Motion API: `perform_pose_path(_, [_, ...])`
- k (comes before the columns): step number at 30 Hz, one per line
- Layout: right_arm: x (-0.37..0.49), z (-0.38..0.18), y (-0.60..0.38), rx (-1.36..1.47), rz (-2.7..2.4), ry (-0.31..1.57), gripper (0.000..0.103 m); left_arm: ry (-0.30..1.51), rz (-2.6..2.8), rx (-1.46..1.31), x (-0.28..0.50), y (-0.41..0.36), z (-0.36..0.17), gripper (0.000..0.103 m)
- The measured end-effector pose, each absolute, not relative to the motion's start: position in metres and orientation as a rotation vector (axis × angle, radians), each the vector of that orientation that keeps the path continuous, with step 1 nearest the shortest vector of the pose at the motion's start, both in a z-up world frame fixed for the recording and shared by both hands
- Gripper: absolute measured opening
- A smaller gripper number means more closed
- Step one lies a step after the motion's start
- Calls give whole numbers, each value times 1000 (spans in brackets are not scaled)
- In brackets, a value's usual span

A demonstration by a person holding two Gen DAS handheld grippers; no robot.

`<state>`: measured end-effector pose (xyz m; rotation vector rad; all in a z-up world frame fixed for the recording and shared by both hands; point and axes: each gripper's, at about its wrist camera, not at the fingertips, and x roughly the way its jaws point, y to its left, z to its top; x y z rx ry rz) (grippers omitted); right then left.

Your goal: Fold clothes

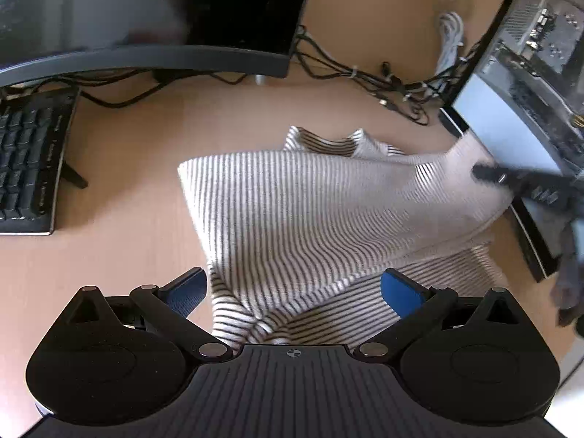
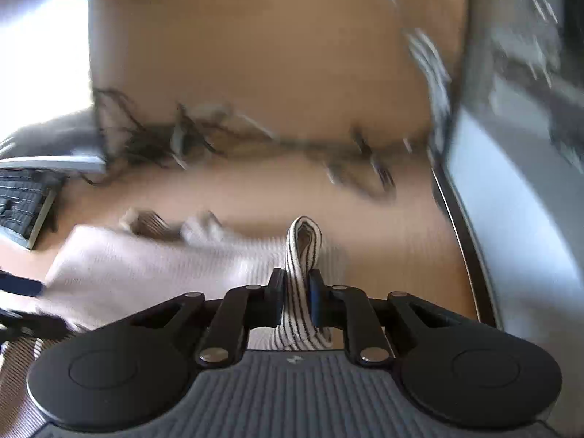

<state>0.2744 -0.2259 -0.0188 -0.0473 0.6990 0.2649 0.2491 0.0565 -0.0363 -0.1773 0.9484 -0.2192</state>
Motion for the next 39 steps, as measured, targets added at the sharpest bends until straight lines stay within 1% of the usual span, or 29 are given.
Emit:
perform_pose_path(1, [274, -11, -222, -53, 286, 675, 12, 947, -215, -167, 249, 56, -36, 103])
perform_pose_path(4, [280, 13, -224, 55, 341, 619, 12, 940, -200, -124, 247, 52, -37, 103])
perform_pose_path(6, [285, 16, -233, 105, 329, 616, 12, 934, -178, -105, 245, 53, -38, 103])
perform_pose_path(8, [288, 7, -243, 123, 300, 638, 12, 936, -152, -110, 244, 57, -39, 103])
perform_pose_path(11, [294, -26, -254, 151, 276, 735, 13, 950, -110, -126, 245, 65, -40, 103])
perform_pose_path(12, [295, -41, -257, 153, 268, 772, 17, 952, -100, -134, 246, 67, -39, 103])
perform_pose_path(13, [294, -52, -259, 157, 260, 797, 17, 949, -97, -146, 245, 70, -37, 103])
perform_pose_path(14, [292, -61, -262, 166, 241, 810, 21, 946, -96, -161, 244, 72, -34, 103])
perform_pose_path(16, [286, -68, -268, 190, 220, 820, 25, 930, -116, -170, 244, 69, -33, 103])
perform_pose_path(18, [280, -65, -269, 174, 206, 813, 32, 912, -140, -176, 244, 64, -34, 103])
perform_pose_path(22, [265, -47, -257, 60, 196, 748, 34, 877, -188, -188, 244, 55, -34, 103])
perform_pose_path(24, [255, -35, -253, 48, 200, 696, 41, 858, -212, -194, 244, 50, -35, 103])
perform_pose_path(26, [246, -28, -249, 56, 217, 643, 44, 840, -235, -200, 244, 45, -35, 103])
perform_pose_path(30, [230, -38, -233, 57, 281, 622, 45, 805, -265, -211, 244, 38, -40, 103])
perform_pose_path(34, [236, -71, -226, 85, 297, 695, 45, 755, -246, -155, 240, 34, -54, 103])
perform_pose_path(39, [239, -80, -215, -40, 338, 655, 46, 703, -244, -68, 239, 25, -64, 103])
